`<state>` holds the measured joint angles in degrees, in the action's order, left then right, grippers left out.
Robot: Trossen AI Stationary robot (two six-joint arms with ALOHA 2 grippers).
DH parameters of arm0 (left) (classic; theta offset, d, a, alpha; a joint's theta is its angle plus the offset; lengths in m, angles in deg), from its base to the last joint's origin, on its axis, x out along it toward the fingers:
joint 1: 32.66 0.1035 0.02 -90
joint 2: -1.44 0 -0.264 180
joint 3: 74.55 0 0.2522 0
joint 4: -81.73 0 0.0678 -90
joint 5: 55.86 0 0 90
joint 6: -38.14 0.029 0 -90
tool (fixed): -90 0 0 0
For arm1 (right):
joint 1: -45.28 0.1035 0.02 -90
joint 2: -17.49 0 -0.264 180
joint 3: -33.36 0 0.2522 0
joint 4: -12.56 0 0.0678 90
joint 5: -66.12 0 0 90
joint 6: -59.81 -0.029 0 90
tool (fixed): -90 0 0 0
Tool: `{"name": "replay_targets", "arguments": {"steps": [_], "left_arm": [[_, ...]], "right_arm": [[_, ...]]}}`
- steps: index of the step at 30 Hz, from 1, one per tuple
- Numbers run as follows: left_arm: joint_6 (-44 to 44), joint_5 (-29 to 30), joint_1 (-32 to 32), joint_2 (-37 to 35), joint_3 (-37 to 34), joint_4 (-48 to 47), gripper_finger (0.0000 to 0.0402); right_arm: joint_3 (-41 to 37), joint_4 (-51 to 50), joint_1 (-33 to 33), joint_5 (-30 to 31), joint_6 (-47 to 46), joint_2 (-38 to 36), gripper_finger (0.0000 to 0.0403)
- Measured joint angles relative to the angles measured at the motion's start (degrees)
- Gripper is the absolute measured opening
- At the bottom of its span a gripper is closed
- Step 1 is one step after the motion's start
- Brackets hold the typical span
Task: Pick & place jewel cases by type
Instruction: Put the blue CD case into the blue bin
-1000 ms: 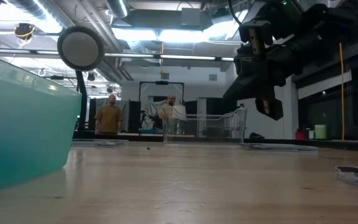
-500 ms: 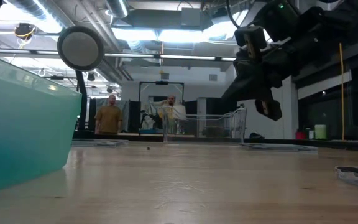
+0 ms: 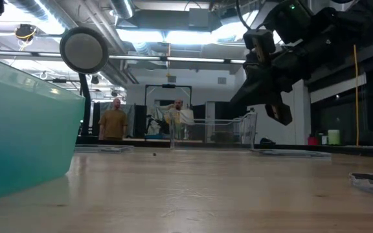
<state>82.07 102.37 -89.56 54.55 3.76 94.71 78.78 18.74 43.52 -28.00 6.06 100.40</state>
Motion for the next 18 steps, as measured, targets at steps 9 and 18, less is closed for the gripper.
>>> {"name": "replay_targets", "arguments": {"steps": [9,18], "left_arm": [[-26.51,0.06,0.00,-2.50,0.00,-2.57,0.0022],[-47.93,-0.93,0.00,-2.67,-0.11,-10.56,0.0022]], "right_arm": [[0.00,0.02,0.00,0.05,3.12,0.00,0.0007],[0.00,0.24,0.00,0.15,5.89,0.00,0.0007]]}}
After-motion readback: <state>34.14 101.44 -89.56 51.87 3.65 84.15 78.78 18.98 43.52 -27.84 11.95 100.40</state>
